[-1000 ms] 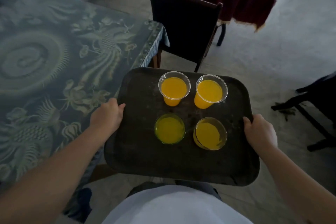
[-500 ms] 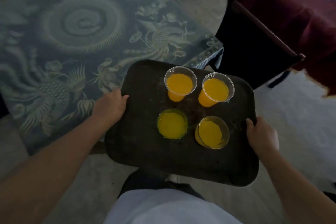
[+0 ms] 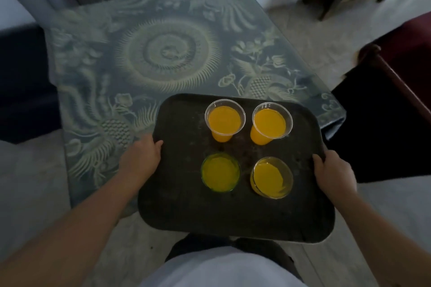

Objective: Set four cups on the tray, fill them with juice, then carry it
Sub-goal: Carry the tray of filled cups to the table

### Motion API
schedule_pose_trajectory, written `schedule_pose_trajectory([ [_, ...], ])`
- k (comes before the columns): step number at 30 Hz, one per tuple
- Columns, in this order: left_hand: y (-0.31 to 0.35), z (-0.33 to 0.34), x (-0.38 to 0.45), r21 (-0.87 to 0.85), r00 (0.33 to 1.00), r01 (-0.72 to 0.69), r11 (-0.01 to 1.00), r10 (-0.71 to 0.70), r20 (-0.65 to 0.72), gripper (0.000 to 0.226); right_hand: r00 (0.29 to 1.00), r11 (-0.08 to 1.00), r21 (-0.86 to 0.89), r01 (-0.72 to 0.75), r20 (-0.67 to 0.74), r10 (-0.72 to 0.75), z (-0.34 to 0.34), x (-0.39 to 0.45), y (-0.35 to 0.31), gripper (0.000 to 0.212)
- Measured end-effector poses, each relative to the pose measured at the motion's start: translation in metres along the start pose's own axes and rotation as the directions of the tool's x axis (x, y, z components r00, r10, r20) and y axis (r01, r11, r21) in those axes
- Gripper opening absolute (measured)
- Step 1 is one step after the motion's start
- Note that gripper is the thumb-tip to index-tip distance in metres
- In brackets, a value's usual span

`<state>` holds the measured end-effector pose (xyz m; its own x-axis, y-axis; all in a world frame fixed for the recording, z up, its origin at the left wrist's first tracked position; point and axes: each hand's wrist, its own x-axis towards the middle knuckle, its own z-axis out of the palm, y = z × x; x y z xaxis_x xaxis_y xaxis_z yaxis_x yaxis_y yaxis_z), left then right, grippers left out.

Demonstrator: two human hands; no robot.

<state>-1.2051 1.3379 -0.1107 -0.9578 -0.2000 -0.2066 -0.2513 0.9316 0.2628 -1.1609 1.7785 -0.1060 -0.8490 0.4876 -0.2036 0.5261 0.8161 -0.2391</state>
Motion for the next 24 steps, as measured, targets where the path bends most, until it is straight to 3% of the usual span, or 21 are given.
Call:
schedule_pose_trajectory([
  [10,-0.026,-0.007,0.025,-0.042,0.973,0.228,0.973,-0.229,-0.029,0.034,0.976,0.981,-0.029,0.193,0.109,-0.189,0.019,0.080,-0.084,0.032],
  [24,-0.025,0.018,0.056,-0.034,0.875,0.472,0.881,-0.472,-0.106,0.036,0.902,0.912,-0.078,0.402,0.206,-0.380,0.048,0.180,-0.167,0.030],
])
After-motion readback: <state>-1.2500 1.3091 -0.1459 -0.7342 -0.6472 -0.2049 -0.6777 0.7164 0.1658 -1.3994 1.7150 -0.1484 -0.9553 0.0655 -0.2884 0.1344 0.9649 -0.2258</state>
